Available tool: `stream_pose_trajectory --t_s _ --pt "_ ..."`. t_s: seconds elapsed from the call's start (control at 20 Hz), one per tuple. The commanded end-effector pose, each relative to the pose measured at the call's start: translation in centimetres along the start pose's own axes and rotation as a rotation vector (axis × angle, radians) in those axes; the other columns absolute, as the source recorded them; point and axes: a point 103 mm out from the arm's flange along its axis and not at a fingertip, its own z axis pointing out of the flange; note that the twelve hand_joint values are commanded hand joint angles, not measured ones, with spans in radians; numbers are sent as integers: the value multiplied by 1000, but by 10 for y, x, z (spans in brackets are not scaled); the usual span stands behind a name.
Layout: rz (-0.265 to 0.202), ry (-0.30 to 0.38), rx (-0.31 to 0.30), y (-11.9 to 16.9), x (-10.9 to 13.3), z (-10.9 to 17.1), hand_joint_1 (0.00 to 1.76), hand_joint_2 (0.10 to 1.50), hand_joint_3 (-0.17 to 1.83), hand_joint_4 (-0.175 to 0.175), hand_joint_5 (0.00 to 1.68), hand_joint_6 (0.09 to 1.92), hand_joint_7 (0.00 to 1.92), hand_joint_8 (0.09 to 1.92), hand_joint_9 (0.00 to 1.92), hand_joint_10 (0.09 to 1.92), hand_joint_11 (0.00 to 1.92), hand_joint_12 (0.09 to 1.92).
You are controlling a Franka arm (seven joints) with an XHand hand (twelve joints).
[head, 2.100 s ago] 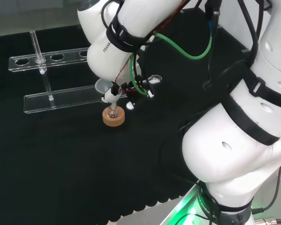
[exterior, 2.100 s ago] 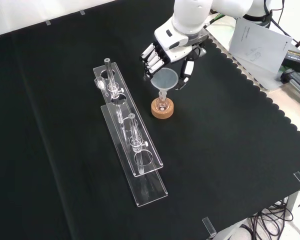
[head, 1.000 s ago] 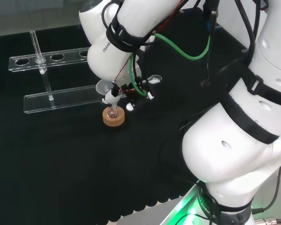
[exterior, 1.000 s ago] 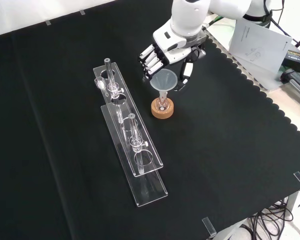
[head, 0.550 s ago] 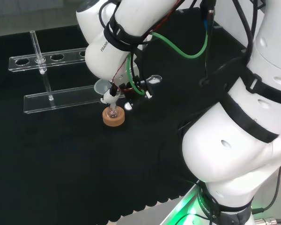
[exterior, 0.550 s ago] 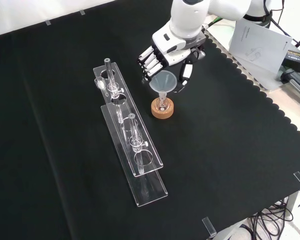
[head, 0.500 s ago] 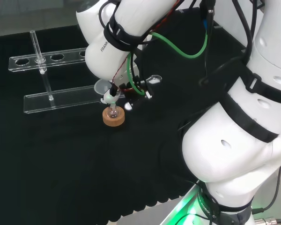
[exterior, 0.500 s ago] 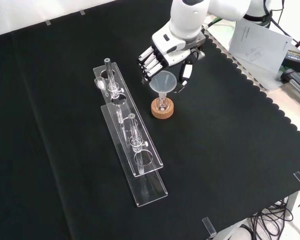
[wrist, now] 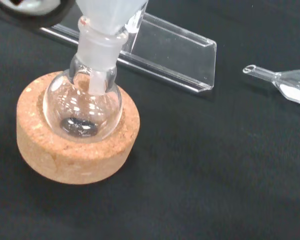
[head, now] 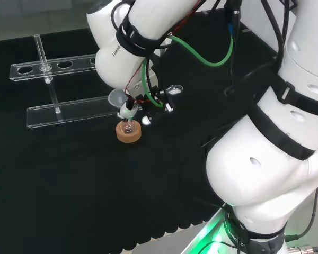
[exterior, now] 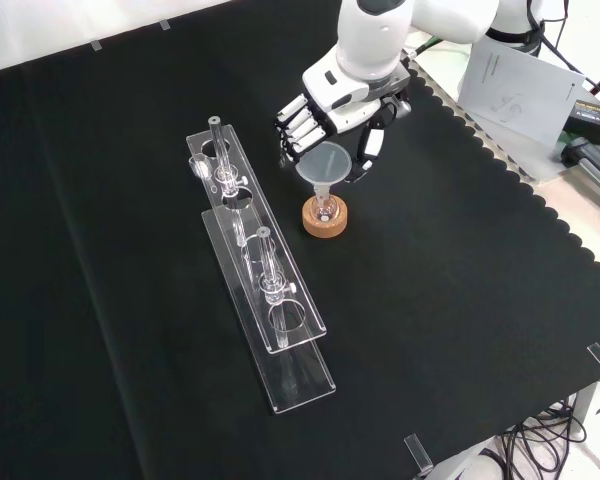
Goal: Place the funnel on the round-bottom flask.
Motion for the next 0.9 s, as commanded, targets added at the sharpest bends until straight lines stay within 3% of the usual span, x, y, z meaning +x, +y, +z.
stream_pose_trajectory --t_s 0.05,0.35,0.45,0.65,0.9 --pt "-4 10 13 -3 0 1 665 640 489 -85 359 291 230 836 502 747 243 1386" --pt "-9 24 16 -8 -2 1 628 643 459 -86 350 199 170 806 457 741 208 1397" --pt "-9 32 16 -10 -3 -1 602 645 432 -87 299 130 83 768 351 742 144 1428" --pt "-26 51 -5 -13 -6 -5 537 657 346 -83 155 87 4 350 64 772 14 1463" --pt "-34 75 -36 -20 -13 -5 508 659 307 -80 116 87 0 222 4 791 0 1450"
